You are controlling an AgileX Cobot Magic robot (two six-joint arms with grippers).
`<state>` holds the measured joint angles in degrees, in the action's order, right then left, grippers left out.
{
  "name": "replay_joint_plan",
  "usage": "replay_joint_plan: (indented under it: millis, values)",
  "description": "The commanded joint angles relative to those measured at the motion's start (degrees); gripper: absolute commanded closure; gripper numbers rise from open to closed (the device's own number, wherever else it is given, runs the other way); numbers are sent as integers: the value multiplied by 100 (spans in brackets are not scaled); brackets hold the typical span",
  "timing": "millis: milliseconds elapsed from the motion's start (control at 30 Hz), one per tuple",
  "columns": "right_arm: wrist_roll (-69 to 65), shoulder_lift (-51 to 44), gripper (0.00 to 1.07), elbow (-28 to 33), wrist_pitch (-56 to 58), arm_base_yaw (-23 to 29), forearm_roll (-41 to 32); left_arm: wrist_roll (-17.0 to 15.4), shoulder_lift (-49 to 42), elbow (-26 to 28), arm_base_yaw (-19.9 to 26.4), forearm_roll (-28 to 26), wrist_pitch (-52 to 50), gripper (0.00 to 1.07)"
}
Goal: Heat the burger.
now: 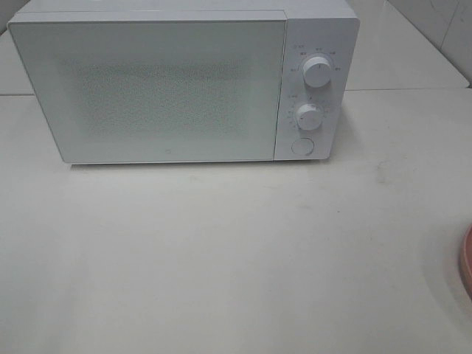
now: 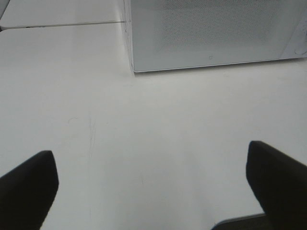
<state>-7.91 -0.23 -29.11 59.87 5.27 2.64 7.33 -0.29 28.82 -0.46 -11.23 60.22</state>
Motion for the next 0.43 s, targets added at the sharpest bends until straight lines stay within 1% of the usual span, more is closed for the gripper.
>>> replay_joint_plan:
  millis: [33,433]
  values:
    - [86,-97,32,0,-40,-46,-23,-11,-138,-23,17,-52,-69,6]
    - [86,-97,32,0,-40,-46,-23,-11,-138,-23,17,-52,-69,6]
